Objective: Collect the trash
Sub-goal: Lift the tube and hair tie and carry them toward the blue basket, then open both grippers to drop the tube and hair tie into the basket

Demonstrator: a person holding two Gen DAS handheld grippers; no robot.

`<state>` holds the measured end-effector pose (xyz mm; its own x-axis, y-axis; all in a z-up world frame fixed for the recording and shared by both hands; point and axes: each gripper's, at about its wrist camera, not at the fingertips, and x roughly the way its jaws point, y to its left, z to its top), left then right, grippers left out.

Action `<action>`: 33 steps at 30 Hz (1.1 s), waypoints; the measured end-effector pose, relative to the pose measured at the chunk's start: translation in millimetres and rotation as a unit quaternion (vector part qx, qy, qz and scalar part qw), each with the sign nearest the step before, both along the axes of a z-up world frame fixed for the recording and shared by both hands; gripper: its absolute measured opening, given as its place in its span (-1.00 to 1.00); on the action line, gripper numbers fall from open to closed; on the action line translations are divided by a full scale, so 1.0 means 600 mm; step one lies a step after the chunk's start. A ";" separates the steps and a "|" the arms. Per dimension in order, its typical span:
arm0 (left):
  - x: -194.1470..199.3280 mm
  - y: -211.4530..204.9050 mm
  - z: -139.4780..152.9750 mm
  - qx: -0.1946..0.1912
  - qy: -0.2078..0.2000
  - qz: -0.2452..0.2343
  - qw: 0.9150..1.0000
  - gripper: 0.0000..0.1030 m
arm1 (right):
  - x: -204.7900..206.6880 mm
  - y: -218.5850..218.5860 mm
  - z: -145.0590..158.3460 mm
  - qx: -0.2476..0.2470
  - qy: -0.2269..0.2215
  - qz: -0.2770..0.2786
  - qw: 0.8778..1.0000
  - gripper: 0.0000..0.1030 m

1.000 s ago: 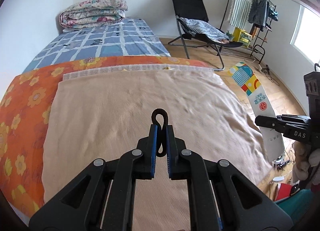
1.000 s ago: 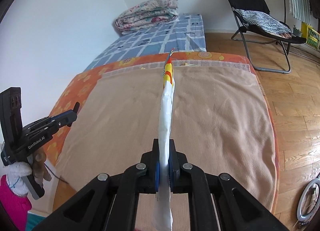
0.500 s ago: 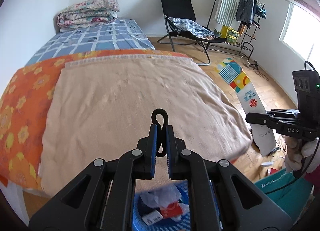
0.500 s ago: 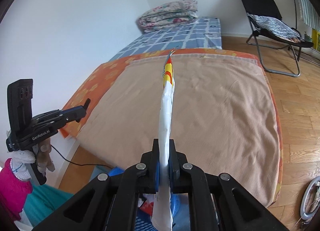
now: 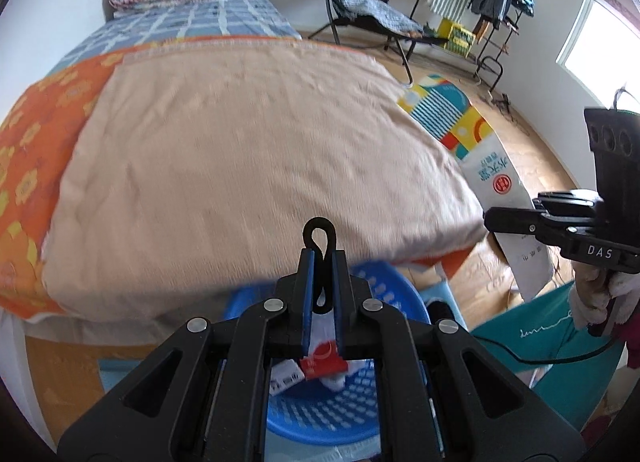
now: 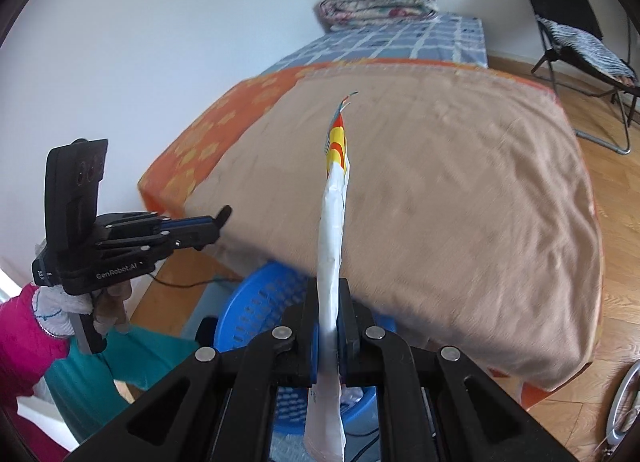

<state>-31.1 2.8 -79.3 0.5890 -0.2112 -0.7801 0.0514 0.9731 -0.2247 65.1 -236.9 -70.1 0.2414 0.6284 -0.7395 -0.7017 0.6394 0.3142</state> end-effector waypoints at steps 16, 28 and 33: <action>-0.062 -0.059 -0.111 0.006 0.084 -0.053 0.995 -0.88 | -0.061 0.042 -0.068 -0.044 0.037 0.070 0.996 -0.91; -0.078 -0.055 -0.152 -0.010 0.129 -0.046 0.991 -0.88 | -0.079 0.067 -0.109 -0.076 0.065 0.105 0.989 -0.91; -0.074 -0.058 -0.163 -0.008 0.138 -0.049 0.989 -0.88 | -0.080 0.073 -0.123 -0.085 0.078 0.108 0.987 -0.91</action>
<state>-75.7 -31.9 -177.1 0.3308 -0.2702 -0.9042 0.0805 0.9627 -0.2583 17.3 -193.1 -144.0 -0.0097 0.5170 -0.8560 -0.7795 0.5323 0.3303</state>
